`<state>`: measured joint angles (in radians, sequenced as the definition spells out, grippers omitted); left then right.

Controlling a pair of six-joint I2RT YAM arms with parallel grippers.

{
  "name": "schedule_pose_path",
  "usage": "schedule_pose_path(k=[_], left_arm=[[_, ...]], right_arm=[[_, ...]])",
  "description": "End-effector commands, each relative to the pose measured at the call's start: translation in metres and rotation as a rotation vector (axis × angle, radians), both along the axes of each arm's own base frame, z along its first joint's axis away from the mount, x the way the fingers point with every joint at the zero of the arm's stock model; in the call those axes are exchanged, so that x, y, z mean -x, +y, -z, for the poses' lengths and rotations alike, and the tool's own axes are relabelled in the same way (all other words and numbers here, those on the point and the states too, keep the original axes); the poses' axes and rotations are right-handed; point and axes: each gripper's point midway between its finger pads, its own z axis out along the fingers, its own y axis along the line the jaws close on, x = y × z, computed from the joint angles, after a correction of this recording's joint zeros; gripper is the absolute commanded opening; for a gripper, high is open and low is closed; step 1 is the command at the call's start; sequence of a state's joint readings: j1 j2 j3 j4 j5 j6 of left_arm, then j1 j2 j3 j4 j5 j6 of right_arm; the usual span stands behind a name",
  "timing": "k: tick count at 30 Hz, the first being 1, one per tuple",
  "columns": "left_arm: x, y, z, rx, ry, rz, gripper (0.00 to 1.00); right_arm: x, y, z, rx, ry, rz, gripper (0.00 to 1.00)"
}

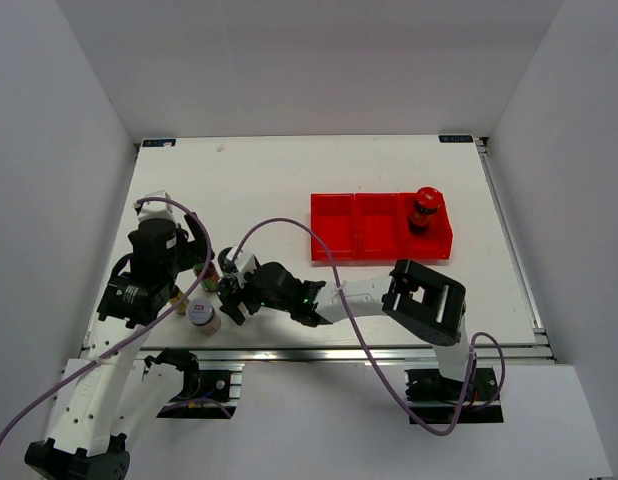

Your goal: Organize the condiment bottles

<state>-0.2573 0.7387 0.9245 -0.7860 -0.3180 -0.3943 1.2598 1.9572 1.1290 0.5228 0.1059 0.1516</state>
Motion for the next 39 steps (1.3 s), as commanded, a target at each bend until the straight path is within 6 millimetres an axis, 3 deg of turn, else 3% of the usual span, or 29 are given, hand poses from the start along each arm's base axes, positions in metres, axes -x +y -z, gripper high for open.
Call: schedule_pose_path(k=[1,6,13,19,26,27,31,35,36,38,39], left_arm=[[0.001,0.003,-0.001,0.000,-0.006,-0.018,0.98],[0.000,0.001,0.001,0.003,-0.001,-0.010,0.98],[-0.001,0.000,0.001,0.004,0.003,-0.004,0.98],[-0.001,-0.001,0.004,0.002,0.014,-0.002,0.98],[-0.001,-0.001,0.005,0.003,0.016,-0.001,0.98],[-0.002,-0.001,0.004,0.004,0.014,0.000,0.98],[-0.002,-0.002,0.004,0.004,0.017,0.003,0.98],[-0.002,-0.003,0.006,0.005,0.022,0.012,0.98],[-0.002,-0.003,0.007,0.006,0.024,0.012,0.98],[-0.002,-0.004,0.005,0.008,0.021,0.011,0.98],[-0.002,-0.003,0.005,0.007,0.021,0.012,0.98]], right_arm=[[0.004,0.027,-0.033,-0.144,-0.002,-0.020,0.89],[0.006,0.033,-0.034,-0.175,-0.004,0.003,0.87],[-0.014,0.028,-0.026,-0.179,0.003,0.170,0.85],[-0.018,0.035,-0.021,-0.204,0.010,0.188,0.87],[-0.017,0.035,-0.026,-0.250,0.014,0.193,0.73],[-0.015,0.029,-0.021,-0.241,0.014,0.197,0.68],[-0.009,0.015,-0.034,-0.275,-0.016,0.195,0.50],[-0.003,-0.004,-0.044,-0.267,-0.023,0.209,0.49],[-0.001,-0.010,-0.059,-0.290,-0.022,0.209,0.48],[0.002,-0.028,-0.055,-0.266,-0.011,0.224,0.48],[0.003,-0.037,-0.074,-0.296,-0.016,0.232,0.46]])
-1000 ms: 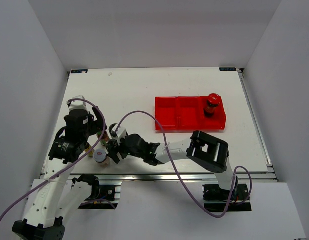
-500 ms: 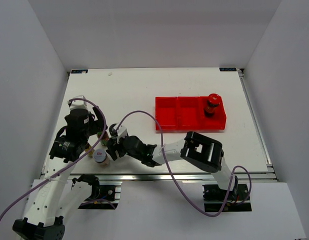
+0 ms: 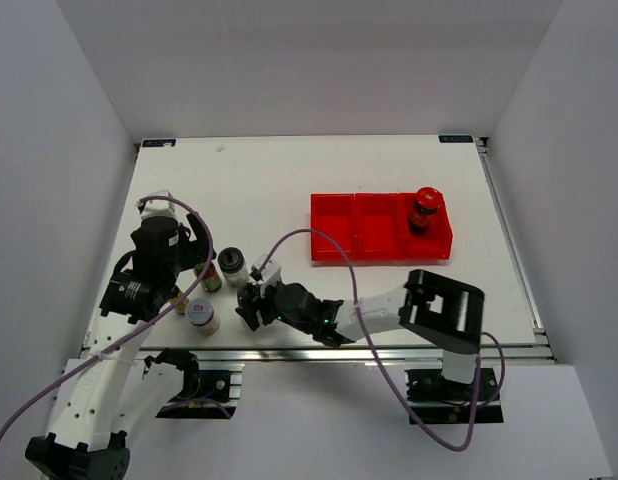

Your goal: Organize the condiment bottles

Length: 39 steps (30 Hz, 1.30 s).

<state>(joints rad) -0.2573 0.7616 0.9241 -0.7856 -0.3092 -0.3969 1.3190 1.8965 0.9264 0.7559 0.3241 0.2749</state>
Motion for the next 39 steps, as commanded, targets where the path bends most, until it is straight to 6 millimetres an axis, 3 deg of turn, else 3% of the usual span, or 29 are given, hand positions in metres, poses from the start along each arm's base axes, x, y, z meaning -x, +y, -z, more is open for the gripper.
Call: schedule_pose_path(k=[1,2,3,5,6,8,11,12,14,15,19,21,23,26,27,29,33,39], left_arm=[[0.000,-0.002,0.000,0.009,-0.001,0.011,0.98],[0.000,-0.005,-0.001,0.016,-0.006,0.021,0.98],[-0.001,-0.008,-0.002,0.024,-0.005,0.034,0.98],[-0.002,-0.022,-0.006,0.073,-0.006,0.096,0.98],[-0.004,-0.028,-0.008,0.087,-0.014,0.124,0.98],[-0.007,-0.036,-0.011,0.099,-0.016,0.167,0.98],[-0.010,-0.029,-0.013,0.075,0.000,0.126,0.98],[-0.011,-0.028,-0.016,0.071,-0.002,0.120,0.98],[-0.013,-0.027,-0.016,0.067,0.007,0.118,0.98],[-0.013,-0.027,-0.016,0.067,0.007,0.118,0.98],[-0.014,-0.024,-0.018,0.058,-0.002,0.102,0.98],[-0.014,-0.020,-0.016,0.045,0.001,0.083,0.98],[-0.014,-0.018,-0.015,0.034,0.007,0.074,0.98],[-0.015,-0.014,-0.013,0.020,0.012,0.059,0.98],[-0.016,-0.014,-0.012,0.017,0.018,0.057,0.98],[-0.016,-0.012,-0.010,0.009,0.023,0.049,0.98],[-0.016,-0.011,-0.008,0.000,0.029,0.043,0.98],[-0.016,-0.009,-0.006,-0.006,0.029,0.036,0.98]], right_arm=[[-0.007,-0.020,-0.079,-0.173,-0.054,0.085,0.45],[-0.008,-0.034,-0.070,-0.128,-0.051,0.108,0.44],[-0.012,-0.044,-0.086,-0.144,-0.065,0.136,0.43],[-0.026,-0.069,-0.083,-0.054,-0.109,0.228,0.41],[-0.034,-0.081,-0.098,-0.064,-0.122,0.273,0.41],[-0.048,-0.104,-0.107,-0.045,-0.142,0.363,0.40],[-0.082,-0.150,-0.124,-0.023,-0.201,0.495,0.40],[-0.104,-0.177,-0.130,-0.013,-0.208,0.560,0.41],[-0.124,-0.195,-0.135,-0.025,-0.182,0.573,0.41],[-0.145,-0.220,-0.139,-0.026,-0.182,0.632,0.41],[-0.189,-0.268,-0.151,0.000,-0.233,0.775,0.40],[-0.213,-0.285,-0.143,0.024,-0.224,0.810,0.40],[-0.238,-0.300,-0.139,0.029,-0.211,0.852,0.40],[-0.262,-0.309,-0.141,0.033,-0.221,0.899,0.40],[-0.271,-0.312,-0.129,0.058,-0.209,0.910,0.40],[-0.284,-0.313,-0.127,0.050,-0.231,0.924,0.40],[-0.303,-0.311,-0.113,0.061,-0.218,0.949,0.39],[-0.309,-0.316,-0.082,0.048,-0.174,1.004,0.39]])
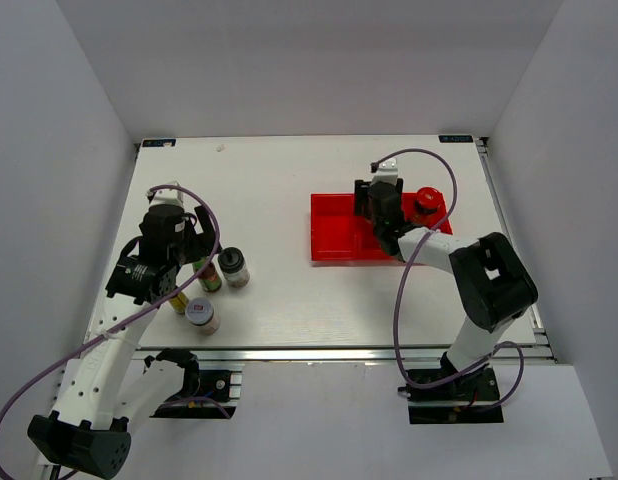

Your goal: Organize the condiment bottles

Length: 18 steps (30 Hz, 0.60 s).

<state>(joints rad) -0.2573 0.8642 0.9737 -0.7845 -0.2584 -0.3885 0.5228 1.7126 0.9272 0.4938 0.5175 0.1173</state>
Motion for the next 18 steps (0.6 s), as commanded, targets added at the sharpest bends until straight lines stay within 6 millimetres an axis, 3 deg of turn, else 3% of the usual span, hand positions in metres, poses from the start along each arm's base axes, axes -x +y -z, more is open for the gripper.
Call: schedule_pose_path(k=[1,13,16,18], left_arm=[[-0.002,0.004,-0.009,-0.014,-0.026,-0.011,0.98],[-0.003,0.005,-0.006,-0.020,-0.015,-0.017,0.98],[-0.003,0.005,-0.008,-0.022,-0.019,-0.020,0.98],[-0.003,0.005,-0.007,-0.020,-0.017,-0.019,0.98]], right_arm=[[-0.020,0.001,-0.044,-0.128,-0.167,0.062,0.40],[-0.027,-0.015,-0.015,-0.157,-0.233,0.166,0.47],[-0.027,-0.016,-0.008,-0.146,-0.219,0.176,0.53],[-0.027,-0.018,-0.004,-0.136,-0.201,0.187,0.63]])
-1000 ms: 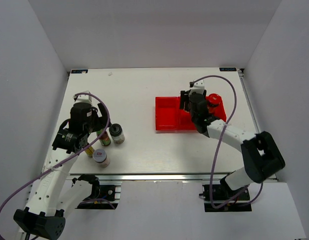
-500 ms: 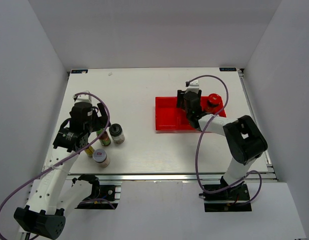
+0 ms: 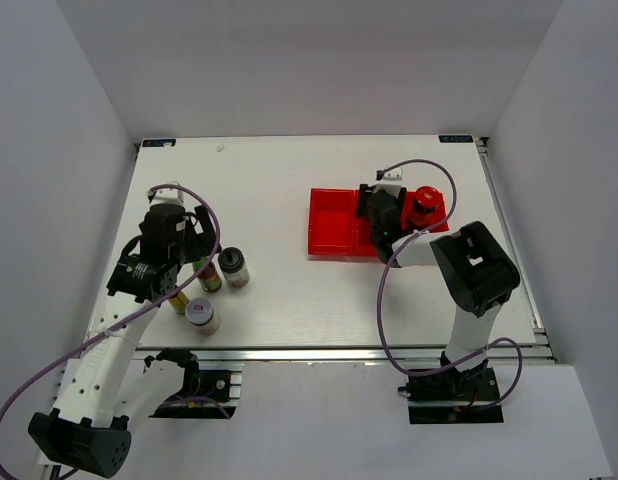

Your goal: Organize the condiment bottles

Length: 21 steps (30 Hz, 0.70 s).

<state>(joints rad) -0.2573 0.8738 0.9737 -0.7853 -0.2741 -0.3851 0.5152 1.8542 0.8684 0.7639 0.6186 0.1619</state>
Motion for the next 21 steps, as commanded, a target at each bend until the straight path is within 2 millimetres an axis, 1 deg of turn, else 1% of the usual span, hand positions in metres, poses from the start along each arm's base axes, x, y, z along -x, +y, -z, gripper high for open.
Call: schedule_pose_path(k=[1,2,3,5,6,7,8,12,13,15,16,18,19,21], left_arm=[[-0.002,0.002,-0.008,-0.006,-0.022,-0.007,0.98],[-0.002,0.002,-0.008,-0.009,-0.020,-0.006,0.98],[-0.002,0.002,-0.008,-0.007,-0.020,-0.008,0.98],[-0.002,0.001,-0.008,-0.006,-0.018,-0.002,0.98],[-0.002,0.001,-0.008,-0.004,-0.019,-0.001,0.98],[-0.002,0.001,-0.008,-0.003,-0.020,0.000,0.98],[-0.002,0.000,-0.009,0.000,-0.023,0.004,0.98],[-0.001,-0.001,-0.010,0.003,-0.025,0.010,0.98],[0.000,-0.001,-0.009,0.003,-0.022,0.011,0.98],[0.000,-0.001,-0.009,0.004,-0.026,0.010,0.98],[0.001,0.000,-0.010,0.004,-0.028,0.010,0.98],[0.001,-0.001,-0.012,0.009,-0.035,0.013,0.98],[0.002,-0.002,-0.012,0.012,-0.037,0.016,0.98],[0.003,-0.002,-0.012,0.015,-0.041,0.020,0.98]], right_arm=[[-0.011,-0.006,-0.033,-0.084,-0.120,0.075,0.67],[-0.010,-0.006,-0.034,-0.085,-0.118,0.075,0.73],[-0.008,-0.007,-0.032,-0.080,-0.111,0.071,0.77],[-0.006,-0.005,-0.039,-0.084,-0.118,0.051,0.83],[-0.004,-0.005,-0.039,-0.084,-0.110,0.045,0.84],[-0.003,-0.005,-0.042,-0.085,-0.109,0.040,0.86],[-0.002,-0.005,-0.052,-0.091,-0.122,0.038,0.89],[0.003,-0.002,-0.074,-0.105,-0.135,0.003,0.89],[0.006,-0.002,-0.082,-0.108,-0.141,-0.003,0.89],[0.010,-0.003,-0.091,-0.110,-0.140,-0.004,0.89],[0.015,-0.005,-0.100,-0.115,-0.137,-0.006,0.89],[0.021,-0.005,-0.109,-0.121,-0.134,-0.024,0.89],[0.027,-0.003,-0.118,-0.117,-0.122,-0.043,0.89],[0.035,0.011,-0.125,-0.104,-0.105,-0.125,0.89]])
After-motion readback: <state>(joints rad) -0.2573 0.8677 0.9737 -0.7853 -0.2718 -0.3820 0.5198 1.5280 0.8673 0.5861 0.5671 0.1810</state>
